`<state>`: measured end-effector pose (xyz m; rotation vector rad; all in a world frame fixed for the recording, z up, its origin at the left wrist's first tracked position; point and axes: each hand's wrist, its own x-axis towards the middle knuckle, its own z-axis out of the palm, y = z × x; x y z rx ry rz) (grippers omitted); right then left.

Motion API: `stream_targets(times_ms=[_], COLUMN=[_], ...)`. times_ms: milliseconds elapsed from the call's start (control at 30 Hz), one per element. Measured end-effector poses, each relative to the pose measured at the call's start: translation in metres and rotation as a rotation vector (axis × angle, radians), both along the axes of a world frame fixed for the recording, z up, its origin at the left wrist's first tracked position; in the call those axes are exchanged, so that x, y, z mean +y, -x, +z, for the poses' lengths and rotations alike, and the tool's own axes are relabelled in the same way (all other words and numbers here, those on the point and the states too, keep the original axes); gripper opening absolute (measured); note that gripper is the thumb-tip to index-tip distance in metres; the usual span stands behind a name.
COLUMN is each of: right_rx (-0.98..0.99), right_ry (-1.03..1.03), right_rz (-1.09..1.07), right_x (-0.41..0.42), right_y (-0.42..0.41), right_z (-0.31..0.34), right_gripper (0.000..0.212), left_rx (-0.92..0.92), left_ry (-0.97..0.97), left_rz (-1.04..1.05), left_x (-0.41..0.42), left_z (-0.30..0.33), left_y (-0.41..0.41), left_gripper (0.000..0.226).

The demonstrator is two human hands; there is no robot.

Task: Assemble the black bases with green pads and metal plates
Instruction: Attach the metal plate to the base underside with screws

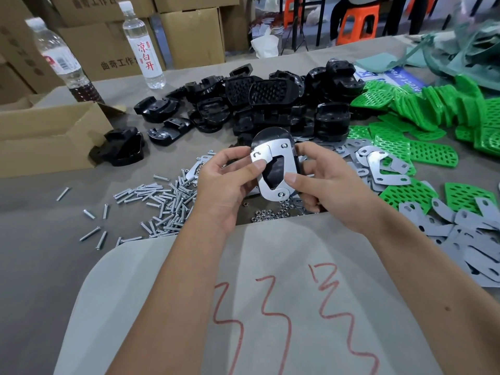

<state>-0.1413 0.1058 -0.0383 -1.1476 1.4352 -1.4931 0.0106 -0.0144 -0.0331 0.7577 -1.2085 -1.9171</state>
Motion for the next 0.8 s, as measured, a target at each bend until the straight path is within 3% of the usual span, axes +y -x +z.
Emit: stream_targets(times_ms=[567,800], right_rx=[0.004,0.104], right_ry=[-0.048,-0.064], right_rz=[0.041,0.017], right_x=[-0.0009,0.0022], right_y=[0.0004,-0.0042], right_z=[0.0021,0.0055], right_gripper=[0.033,0.032], left_rx=[-0.036,-0.122], left_ry=[-0.016,0.037], left_rz=[-0.100,0.005], left_x=[-0.0033,0.0012], left_z=[0.0031,0.0017], left_y=[-0.0064,-0.0021], left_gripper=[0.032,0.031])
